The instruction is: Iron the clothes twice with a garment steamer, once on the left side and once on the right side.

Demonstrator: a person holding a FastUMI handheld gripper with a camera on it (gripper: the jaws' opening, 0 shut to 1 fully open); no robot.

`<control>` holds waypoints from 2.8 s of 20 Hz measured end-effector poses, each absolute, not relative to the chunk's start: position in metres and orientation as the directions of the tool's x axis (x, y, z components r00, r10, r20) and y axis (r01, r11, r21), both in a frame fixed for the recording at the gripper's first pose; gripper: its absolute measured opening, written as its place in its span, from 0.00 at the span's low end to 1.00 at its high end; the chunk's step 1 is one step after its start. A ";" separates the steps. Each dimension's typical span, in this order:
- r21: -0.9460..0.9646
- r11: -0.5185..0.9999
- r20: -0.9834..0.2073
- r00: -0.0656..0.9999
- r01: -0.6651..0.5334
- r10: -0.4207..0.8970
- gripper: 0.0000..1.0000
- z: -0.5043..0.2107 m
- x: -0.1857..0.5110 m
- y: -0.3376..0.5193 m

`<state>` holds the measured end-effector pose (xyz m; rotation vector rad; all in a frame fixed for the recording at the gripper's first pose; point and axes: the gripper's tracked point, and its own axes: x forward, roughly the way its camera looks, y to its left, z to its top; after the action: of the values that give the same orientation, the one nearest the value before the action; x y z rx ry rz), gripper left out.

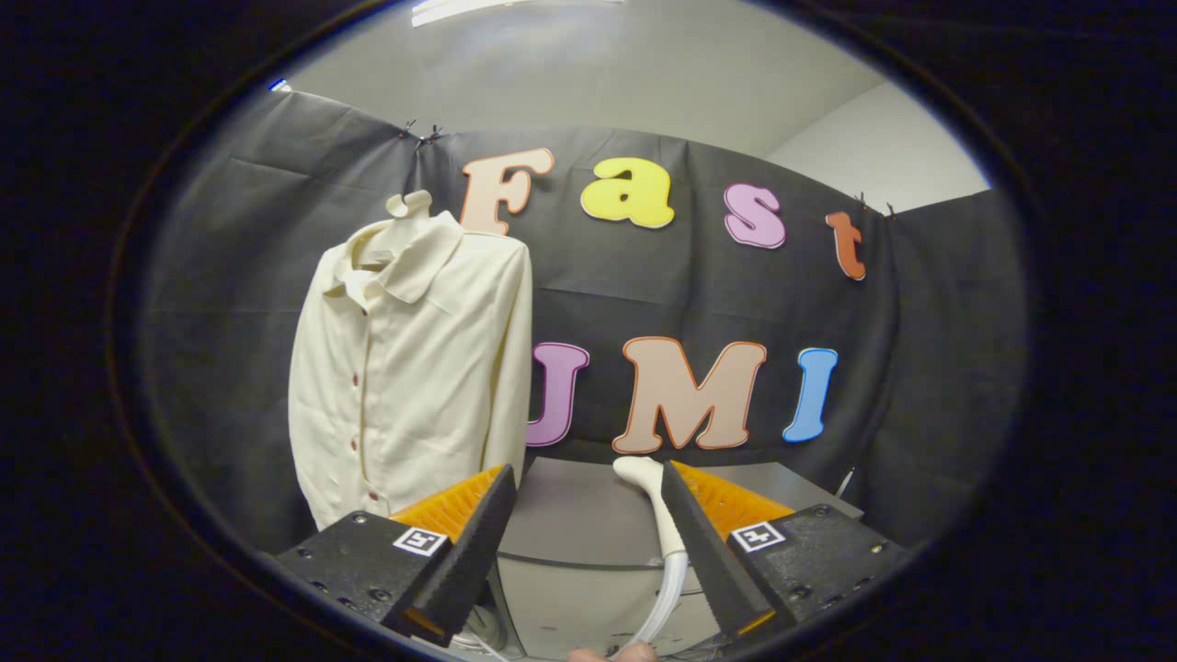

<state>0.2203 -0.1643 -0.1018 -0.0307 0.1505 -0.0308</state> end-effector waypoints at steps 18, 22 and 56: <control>0.154 0.982 -0.584 0.812 0.113 -0.002 0.80 -0.280 0.389 -0.265; 0.109 0.992 -0.717 0.696 0.067 0.032 0.61 -0.312 0.390 -0.259; 0.076 0.992 -0.204 0.975 0.103 -0.085 0.33 -0.072 0.213 -0.036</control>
<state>0.2135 -0.0359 -0.0720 0.0864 0.2022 -0.0951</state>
